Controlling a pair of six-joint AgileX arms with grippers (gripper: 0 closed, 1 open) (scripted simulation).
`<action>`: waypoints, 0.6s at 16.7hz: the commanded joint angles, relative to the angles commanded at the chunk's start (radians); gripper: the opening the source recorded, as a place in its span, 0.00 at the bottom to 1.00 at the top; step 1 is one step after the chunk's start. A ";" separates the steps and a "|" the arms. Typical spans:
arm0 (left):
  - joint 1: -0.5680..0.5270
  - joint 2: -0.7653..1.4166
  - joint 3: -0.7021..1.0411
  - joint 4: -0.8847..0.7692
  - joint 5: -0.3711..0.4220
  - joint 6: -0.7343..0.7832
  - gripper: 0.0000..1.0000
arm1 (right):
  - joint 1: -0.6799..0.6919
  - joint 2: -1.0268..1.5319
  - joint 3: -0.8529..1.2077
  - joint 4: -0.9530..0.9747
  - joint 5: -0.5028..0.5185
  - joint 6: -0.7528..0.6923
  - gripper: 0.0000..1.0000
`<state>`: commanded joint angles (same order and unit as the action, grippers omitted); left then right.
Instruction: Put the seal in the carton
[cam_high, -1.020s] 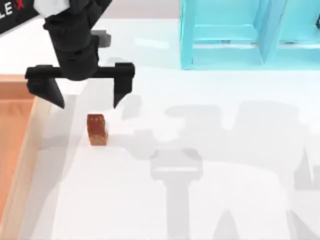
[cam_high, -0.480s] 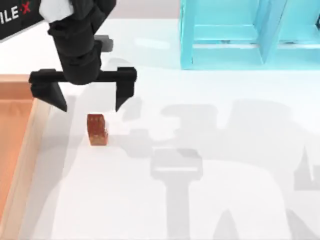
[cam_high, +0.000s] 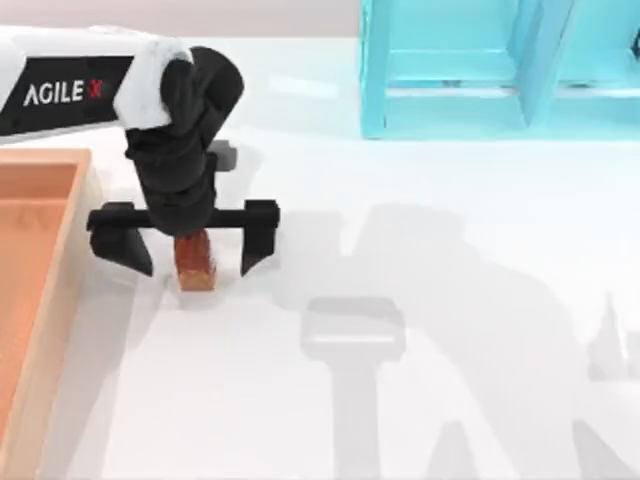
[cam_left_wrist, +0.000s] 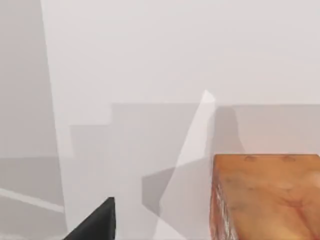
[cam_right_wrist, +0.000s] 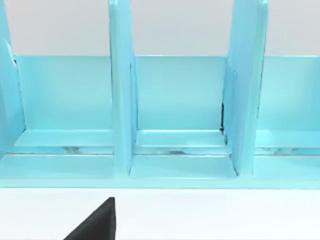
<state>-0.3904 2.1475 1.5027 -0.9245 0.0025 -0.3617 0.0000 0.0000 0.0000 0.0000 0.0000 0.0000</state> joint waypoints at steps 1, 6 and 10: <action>0.000 0.002 -0.006 0.006 0.000 0.000 1.00 | 0.000 0.000 0.000 0.000 0.000 0.000 1.00; 0.000 0.002 -0.006 0.006 0.000 0.000 0.85 | 0.000 0.000 0.000 0.000 0.000 0.000 1.00; 0.000 0.002 -0.006 0.006 0.000 0.000 0.55 | 0.000 0.000 0.000 0.000 0.000 0.000 1.00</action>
<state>-0.3903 2.1491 1.4967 -0.9182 0.0026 -0.3616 0.0000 0.0000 0.0000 0.0000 0.0000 0.0000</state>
